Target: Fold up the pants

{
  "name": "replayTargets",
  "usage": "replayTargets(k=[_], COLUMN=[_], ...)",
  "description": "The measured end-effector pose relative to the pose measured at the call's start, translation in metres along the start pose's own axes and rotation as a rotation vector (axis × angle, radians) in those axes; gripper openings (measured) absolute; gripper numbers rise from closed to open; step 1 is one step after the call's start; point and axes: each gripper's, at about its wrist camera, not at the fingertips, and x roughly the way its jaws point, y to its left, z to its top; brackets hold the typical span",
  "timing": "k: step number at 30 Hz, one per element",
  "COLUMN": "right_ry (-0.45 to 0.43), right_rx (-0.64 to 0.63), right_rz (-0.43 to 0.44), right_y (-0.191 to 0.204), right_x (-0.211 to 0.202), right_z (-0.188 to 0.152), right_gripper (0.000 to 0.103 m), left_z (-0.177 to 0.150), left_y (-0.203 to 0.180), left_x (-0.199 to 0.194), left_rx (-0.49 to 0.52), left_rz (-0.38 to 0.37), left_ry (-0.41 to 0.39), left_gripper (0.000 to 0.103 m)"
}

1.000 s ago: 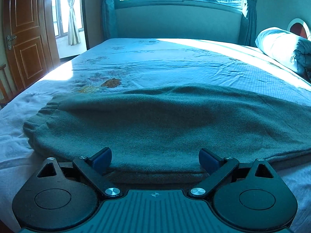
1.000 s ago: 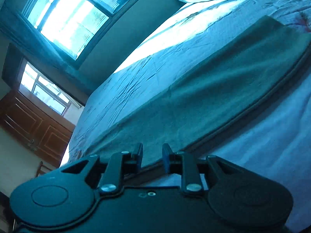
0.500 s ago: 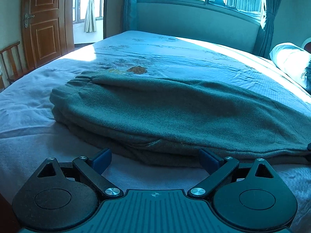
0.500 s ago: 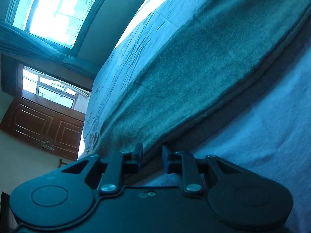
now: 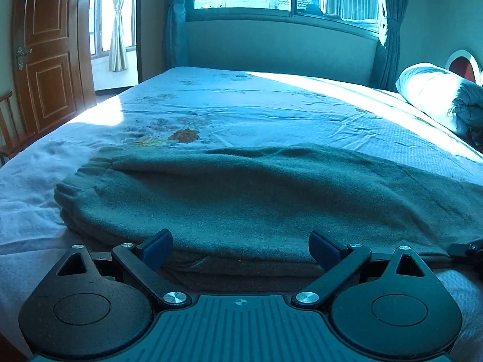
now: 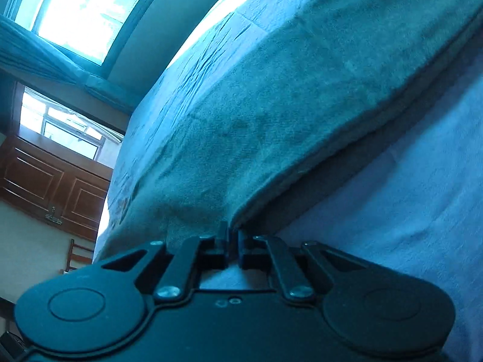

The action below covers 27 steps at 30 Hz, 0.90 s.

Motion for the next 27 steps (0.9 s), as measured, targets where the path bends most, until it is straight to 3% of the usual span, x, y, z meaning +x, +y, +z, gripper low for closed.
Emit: replayTargets(k=[1,2,6,9,11,15,17,19,22,24,26,27], right_ry=[-0.047,-0.087,-0.11,-0.159,-0.152,-0.16,-0.207,-0.166,-0.123,-0.186,-0.263,-0.321], right_rx=[-0.016,-0.018,0.125,0.27,0.297,0.182,0.106,0.137,0.181,0.184,0.207,0.232], right_rz=[-0.007,-0.01,-0.047,-0.007,-0.013,-0.062,-0.072,-0.099,-0.06,-0.085,-0.11,-0.12], right_y=[0.0,-0.004,-0.05,-0.086,-0.097,-0.093,-0.082,-0.088,-0.102,-0.104,-0.112,-0.123], right_x=[-0.015,-0.029,-0.053,-0.07,-0.072,-0.079,-0.089,-0.085,-0.082,-0.099,-0.12,-0.133], right_z=[0.002,0.006,0.031,0.042,0.047,0.049,0.048,0.046,0.046,0.048,0.05,0.053], right_gripper=[0.012,0.017,0.013,0.012,0.003,0.0,0.0,0.0,0.0,0.003,0.016,0.016], left_z=[0.0,-0.001,-0.003,-0.003,-0.003,-0.002,-0.002,-0.003,-0.003,-0.003,-0.003,-0.003], left_y=[-0.003,-0.003,-0.003,-0.012,-0.017,-0.021,-0.021,-0.021,-0.019,-0.019,-0.018,-0.018], left_x=[0.0,0.0,0.012,0.016,0.02,0.025,0.024,0.025,0.028,0.027,0.026,0.026], left_rx=[0.014,0.013,-0.017,0.006,0.016,0.031,0.038,0.051,0.053,0.06,0.059,0.056], left_rz=[0.002,0.006,0.011,0.012,0.017,0.025,0.026,0.036,0.038,0.038,0.036,0.035], left_ry=[-0.001,0.0,0.026,0.025,0.032,0.049,0.042,0.049,0.058,0.058,0.057,0.055], left_gripper=[0.096,0.096,0.096,0.096,0.096,0.096,0.096,0.096,0.096,0.096,0.096,0.096])
